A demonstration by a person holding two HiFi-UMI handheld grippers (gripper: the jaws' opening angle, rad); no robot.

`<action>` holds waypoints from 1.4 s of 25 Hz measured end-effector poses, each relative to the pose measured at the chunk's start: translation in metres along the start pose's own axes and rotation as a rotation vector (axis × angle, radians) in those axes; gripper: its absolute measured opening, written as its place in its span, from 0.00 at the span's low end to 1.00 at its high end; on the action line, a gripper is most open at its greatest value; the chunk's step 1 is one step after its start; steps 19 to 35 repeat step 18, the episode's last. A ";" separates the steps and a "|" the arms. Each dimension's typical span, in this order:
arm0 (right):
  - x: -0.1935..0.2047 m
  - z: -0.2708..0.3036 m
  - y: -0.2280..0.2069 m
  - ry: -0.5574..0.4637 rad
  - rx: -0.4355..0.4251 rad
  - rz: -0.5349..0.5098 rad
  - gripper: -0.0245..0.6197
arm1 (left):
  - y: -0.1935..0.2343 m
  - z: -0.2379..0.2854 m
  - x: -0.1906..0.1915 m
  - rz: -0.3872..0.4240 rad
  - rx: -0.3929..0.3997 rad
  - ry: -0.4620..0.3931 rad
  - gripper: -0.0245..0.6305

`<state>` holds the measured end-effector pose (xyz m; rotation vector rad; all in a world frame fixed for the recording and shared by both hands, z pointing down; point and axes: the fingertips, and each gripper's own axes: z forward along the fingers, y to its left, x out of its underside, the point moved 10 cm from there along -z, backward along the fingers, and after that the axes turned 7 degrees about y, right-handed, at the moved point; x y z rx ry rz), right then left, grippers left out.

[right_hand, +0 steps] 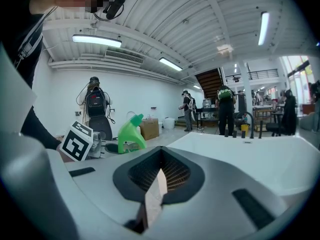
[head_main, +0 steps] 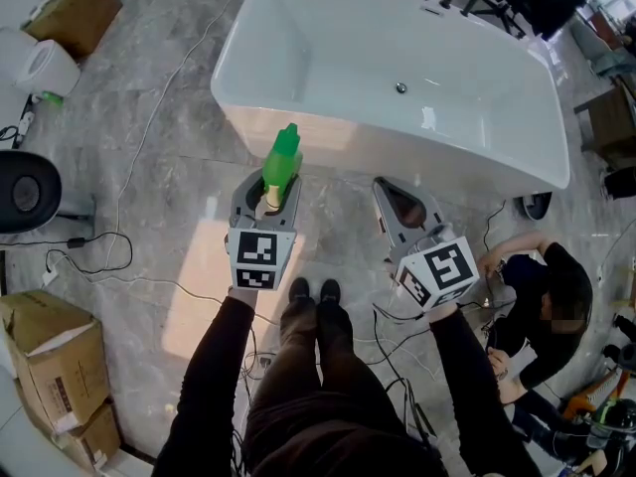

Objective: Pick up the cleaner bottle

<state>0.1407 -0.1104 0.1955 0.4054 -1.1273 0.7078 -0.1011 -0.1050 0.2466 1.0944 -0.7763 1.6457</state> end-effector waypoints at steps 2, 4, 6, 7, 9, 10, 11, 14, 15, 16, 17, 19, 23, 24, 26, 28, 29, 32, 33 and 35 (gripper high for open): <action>0.001 0.000 0.000 0.004 0.002 0.000 0.04 | 0.000 0.000 0.000 0.000 0.001 0.001 0.32; 0.001 0.001 -0.002 0.008 0.002 0.001 0.04 | 0.000 0.002 0.000 0.000 0.001 0.002 0.32; 0.002 0.002 -0.003 0.011 0.003 0.002 0.04 | 0.000 0.004 -0.001 0.000 0.000 0.002 0.32; 0.002 0.002 -0.004 0.011 0.003 0.003 0.04 | 0.000 0.005 -0.001 0.000 -0.001 0.001 0.32; 0.001 0.002 -0.005 0.010 0.004 0.002 0.04 | 0.000 0.006 -0.002 0.001 -0.003 -0.001 0.32; 0.001 0.002 -0.006 0.010 0.003 0.001 0.04 | 0.000 0.007 -0.003 0.000 -0.003 -0.002 0.32; 0.000 0.002 -0.007 0.010 0.003 0.000 0.04 | -0.001 0.008 -0.004 0.000 -0.003 -0.002 0.32; -0.002 0.001 -0.010 0.008 0.002 -0.002 0.04 | -0.002 0.009 -0.007 0.001 -0.004 -0.003 0.32; -0.002 0.000 -0.010 0.006 0.002 -0.003 0.04 | -0.003 0.009 -0.007 0.002 -0.003 -0.003 0.32; -0.003 0.000 -0.010 0.005 0.002 -0.003 0.04 | -0.003 0.009 -0.008 0.003 -0.003 -0.004 0.32; -0.003 -0.001 -0.010 0.004 0.002 -0.003 0.04 | -0.004 0.009 -0.008 0.003 -0.002 -0.005 0.32; -0.003 -0.001 -0.010 0.003 0.002 -0.003 0.04 | -0.004 0.009 -0.008 0.004 -0.002 -0.006 0.32; -0.003 -0.001 -0.010 0.003 0.002 -0.003 0.04 | -0.004 0.009 -0.008 0.004 -0.002 -0.006 0.32; -0.003 -0.001 -0.010 0.003 0.002 -0.003 0.04 | -0.004 0.009 -0.008 0.004 -0.002 -0.006 0.32; -0.003 -0.001 -0.010 0.003 0.002 -0.003 0.04 | -0.004 0.009 -0.008 0.004 -0.002 -0.006 0.32; -0.003 -0.001 -0.010 0.003 0.002 -0.003 0.04 | -0.004 0.009 -0.008 0.004 -0.002 -0.006 0.32; -0.003 -0.001 -0.010 0.003 0.002 -0.003 0.04 | -0.004 0.009 -0.008 0.004 -0.002 -0.006 0.32; -0.003 -0.001 -0.010 0.003 0.002 -0.003 0.04 | -0.004 0.009 -0.008 0.004 -0.002 -0.006 0.32; -0.003 -0.001 -0.010 0.003 0.002 -0.003 0.04 | -0.004 0.009 -0.008 0.004 -0.002 -0.006 0.32; -0.003 -0.001 -0.010 0.003 0.002 -0.003 0.04 | -0.004 0.009 -0.008 0.004 -0.002 -0.006 0.32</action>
